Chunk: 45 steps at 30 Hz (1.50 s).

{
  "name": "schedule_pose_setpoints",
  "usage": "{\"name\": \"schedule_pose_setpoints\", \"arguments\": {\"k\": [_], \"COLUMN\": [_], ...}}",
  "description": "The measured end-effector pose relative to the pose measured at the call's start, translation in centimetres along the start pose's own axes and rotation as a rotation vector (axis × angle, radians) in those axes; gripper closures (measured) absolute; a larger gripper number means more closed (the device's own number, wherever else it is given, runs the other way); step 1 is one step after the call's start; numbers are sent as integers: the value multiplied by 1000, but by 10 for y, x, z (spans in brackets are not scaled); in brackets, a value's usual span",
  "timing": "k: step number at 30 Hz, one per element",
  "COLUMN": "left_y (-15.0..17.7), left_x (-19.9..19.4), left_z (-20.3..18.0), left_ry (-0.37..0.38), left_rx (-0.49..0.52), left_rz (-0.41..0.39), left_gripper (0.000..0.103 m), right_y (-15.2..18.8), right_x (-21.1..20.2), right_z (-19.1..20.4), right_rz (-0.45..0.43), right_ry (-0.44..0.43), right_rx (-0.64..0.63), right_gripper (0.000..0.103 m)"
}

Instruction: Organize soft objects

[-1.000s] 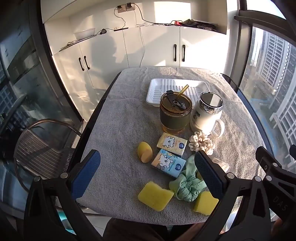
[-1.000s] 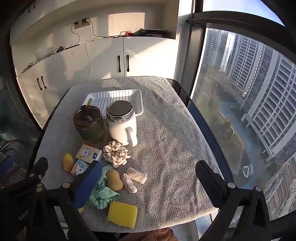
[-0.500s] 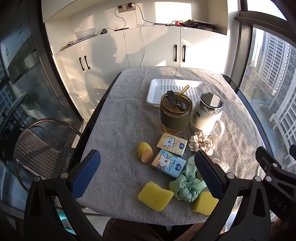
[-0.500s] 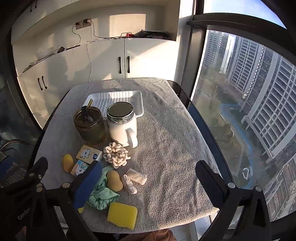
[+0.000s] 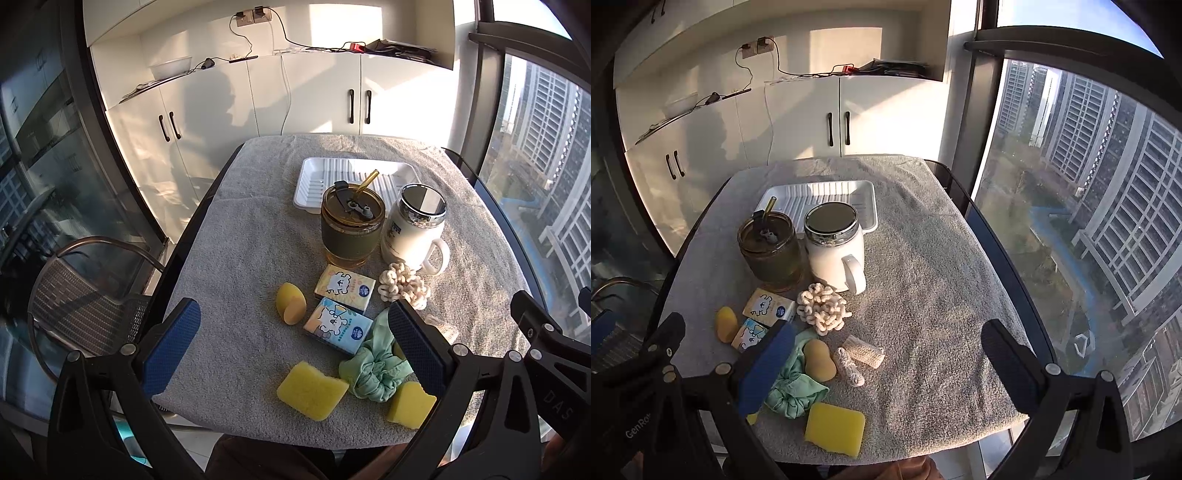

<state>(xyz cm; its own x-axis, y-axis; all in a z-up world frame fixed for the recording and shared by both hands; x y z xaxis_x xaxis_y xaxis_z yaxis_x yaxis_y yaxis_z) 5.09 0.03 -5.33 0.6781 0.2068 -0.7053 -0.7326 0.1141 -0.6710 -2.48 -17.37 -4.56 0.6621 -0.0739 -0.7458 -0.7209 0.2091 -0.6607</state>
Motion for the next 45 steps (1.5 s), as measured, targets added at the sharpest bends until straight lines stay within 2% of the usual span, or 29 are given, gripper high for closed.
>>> {"name": "schedule_pose_setpoints", "arguments": {"k": [45], "left_y": [-3], "left_x": [-2], "left_z": [6], "left_ry": [-4], "left_rx": [4], "left_rz": [-2], "left_gripper": [0], "right_y": [1], "right_x": [0], "right_z": [-1], "right_rz": [-1], "right_ry": [2], "right_rx": [0], "right_gripper": [0]}}
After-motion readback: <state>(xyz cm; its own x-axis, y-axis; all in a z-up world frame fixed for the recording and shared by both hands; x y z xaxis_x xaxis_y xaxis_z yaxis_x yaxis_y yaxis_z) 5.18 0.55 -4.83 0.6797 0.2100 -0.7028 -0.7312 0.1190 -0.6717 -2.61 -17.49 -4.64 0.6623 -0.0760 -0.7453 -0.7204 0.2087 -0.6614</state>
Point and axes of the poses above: each gripper's, at about its wrist camera, not at the fingertips, and x roughly the way its jaws point, z to its left, y to its underside, the point moved 7 cm from there along x, roughly the way its jaws point, and after that the axes turned 12 degrees about -y, right-handed, at the moved point
